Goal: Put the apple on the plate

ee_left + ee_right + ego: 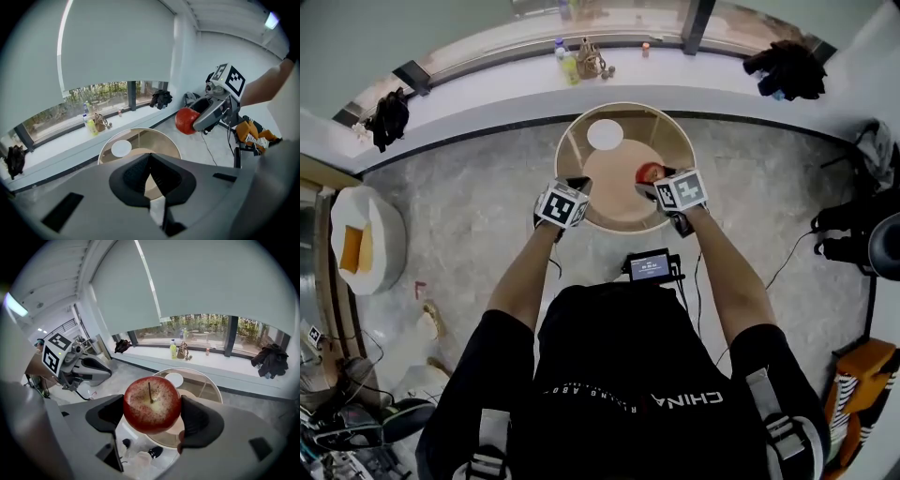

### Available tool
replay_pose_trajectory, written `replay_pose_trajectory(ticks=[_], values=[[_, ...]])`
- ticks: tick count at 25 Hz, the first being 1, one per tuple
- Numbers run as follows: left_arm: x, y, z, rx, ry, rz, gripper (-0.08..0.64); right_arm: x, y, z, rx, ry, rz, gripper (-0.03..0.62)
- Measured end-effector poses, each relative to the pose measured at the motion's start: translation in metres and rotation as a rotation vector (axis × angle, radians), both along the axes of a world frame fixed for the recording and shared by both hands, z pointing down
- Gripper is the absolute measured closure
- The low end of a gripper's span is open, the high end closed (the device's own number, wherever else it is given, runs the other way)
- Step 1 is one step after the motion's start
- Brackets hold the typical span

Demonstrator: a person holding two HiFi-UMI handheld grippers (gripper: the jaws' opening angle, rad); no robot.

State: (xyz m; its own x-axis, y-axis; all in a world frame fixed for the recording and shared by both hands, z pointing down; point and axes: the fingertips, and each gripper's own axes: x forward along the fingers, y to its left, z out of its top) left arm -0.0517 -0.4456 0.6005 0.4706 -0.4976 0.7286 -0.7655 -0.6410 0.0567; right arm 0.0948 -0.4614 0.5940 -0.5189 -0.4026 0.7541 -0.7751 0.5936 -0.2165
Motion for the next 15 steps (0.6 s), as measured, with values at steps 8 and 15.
replay_pose_trajectory(ticks=[8,15], values=[[0.012,-0.033,0.009,-0.068,0.007,0.028,0.543,0.002,-0.032,0.008,-0.024,-0.019,0.001,0.193],[0.011,-0.049,0.022,-0.109,-0.01,0.012,0.543,0.007,-0.055,0.015,-0.034,-0.014,-0.01,0.193]])
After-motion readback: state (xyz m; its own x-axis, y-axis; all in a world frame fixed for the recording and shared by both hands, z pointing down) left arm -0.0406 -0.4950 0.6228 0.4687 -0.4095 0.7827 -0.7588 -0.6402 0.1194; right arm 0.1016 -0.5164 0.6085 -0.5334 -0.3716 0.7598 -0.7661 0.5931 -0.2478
